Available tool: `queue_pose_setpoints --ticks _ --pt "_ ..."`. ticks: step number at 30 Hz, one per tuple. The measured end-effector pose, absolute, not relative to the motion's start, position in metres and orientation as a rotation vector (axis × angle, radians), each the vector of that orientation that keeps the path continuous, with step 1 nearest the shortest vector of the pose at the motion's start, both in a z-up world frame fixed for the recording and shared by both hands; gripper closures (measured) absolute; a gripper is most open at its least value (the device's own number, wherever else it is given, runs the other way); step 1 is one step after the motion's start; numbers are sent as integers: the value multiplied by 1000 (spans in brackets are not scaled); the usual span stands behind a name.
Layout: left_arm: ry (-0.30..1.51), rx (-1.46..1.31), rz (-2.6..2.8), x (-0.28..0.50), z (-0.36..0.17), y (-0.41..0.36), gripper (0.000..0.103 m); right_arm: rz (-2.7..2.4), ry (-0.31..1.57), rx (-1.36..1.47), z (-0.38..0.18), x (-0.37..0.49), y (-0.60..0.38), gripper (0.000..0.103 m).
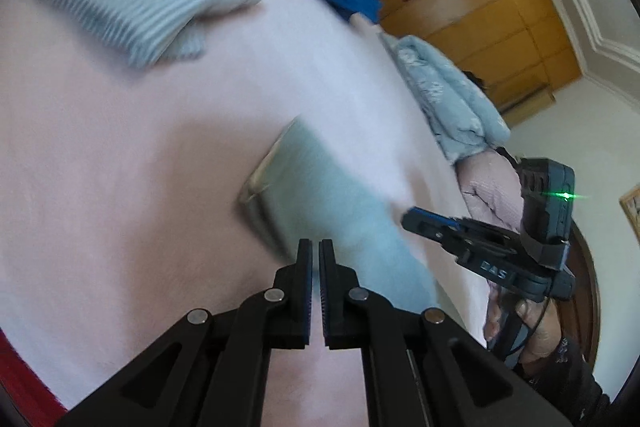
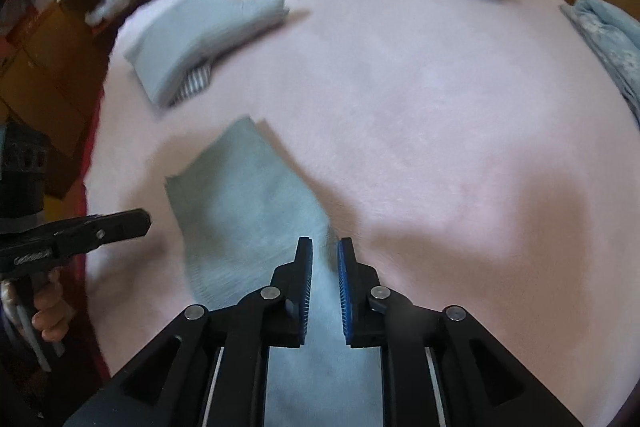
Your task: Fold clothes
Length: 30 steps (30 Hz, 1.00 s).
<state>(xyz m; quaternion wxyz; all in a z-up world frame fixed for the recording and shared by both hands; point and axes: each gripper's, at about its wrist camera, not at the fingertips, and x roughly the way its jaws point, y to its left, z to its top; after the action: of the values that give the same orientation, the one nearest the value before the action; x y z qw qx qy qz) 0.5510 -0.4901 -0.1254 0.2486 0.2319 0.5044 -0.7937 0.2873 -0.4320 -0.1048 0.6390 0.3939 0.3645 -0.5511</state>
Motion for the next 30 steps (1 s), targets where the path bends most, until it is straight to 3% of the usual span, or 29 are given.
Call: queue_pose_setpoints --ticks 3,9,15,17,20,23,28,30 --pt "1311 669 -2213 537 -115 -495 97 -1280 754 917 -86 276 -402 76" --pt "1214 1020 -2130 494 -149 -510 99 -1267 587 1092 -100 274 -324 76" --pt "1376 1051 -2029 511 -165 -522 102 -1255 723 1253 -152 283 -245 75" --pt "1291 1090 -2041 506 -163 -514 102 -1273 695 1262 -150 280 -233 76" --pt "994 1213 -2066 486 -147 -495 102 -1341 655 1259 -134 269 -221 76" --pt "872 1280 -2056 476 -146 -488 101 -1441 605 1241 -119 252 -200 76" --pt "962 1278 -2035 483 -149 -496 101 -1555 716 1404 -159 218 -158 74" --pt "969 1285 -2028 484 -149 -496 101 -1574 600 1426 -152 209 -137 75"
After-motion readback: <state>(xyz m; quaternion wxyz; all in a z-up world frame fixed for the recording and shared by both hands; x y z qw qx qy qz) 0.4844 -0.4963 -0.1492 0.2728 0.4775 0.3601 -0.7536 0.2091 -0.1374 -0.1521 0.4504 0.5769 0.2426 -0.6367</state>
